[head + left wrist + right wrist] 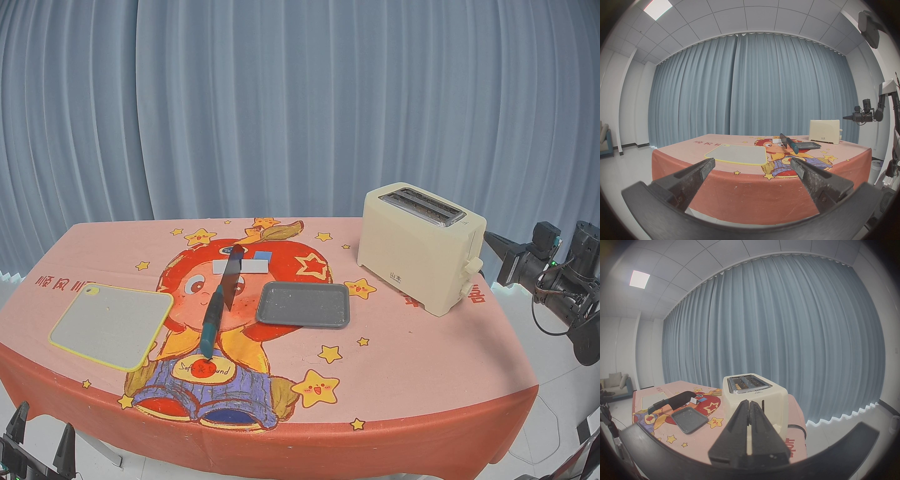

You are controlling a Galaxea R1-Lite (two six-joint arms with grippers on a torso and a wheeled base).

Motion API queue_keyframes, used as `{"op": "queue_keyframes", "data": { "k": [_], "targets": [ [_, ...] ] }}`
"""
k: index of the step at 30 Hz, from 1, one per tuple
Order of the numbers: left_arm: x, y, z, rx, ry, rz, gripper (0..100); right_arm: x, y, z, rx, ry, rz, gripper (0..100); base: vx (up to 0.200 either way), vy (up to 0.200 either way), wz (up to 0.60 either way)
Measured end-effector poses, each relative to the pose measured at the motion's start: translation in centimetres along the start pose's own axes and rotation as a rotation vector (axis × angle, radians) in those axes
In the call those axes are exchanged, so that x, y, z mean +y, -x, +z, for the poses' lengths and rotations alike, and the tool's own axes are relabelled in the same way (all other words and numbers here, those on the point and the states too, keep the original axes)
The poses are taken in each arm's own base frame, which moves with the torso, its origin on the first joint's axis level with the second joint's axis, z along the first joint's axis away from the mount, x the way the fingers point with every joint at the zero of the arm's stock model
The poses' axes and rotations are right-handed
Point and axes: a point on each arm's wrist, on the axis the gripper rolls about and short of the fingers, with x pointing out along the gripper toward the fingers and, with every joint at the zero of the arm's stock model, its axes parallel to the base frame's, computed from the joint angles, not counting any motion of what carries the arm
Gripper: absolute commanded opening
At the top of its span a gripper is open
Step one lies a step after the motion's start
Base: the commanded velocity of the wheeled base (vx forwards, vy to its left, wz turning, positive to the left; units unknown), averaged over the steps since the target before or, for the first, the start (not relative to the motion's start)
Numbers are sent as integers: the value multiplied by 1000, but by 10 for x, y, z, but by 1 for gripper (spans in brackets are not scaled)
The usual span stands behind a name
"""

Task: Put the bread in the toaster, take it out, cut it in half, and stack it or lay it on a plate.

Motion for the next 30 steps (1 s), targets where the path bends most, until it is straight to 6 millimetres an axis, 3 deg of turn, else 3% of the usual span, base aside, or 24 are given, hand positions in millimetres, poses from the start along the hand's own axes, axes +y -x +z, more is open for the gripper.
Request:
{"op": "queue_keyframes", "data": {
  "k": [30],
  "targets": [
    [0, 0, 0, 0, 0, 0, 100, 2, 9, 8, -32, 20, 15, 0, 0, 0, 0]
  ]
}}
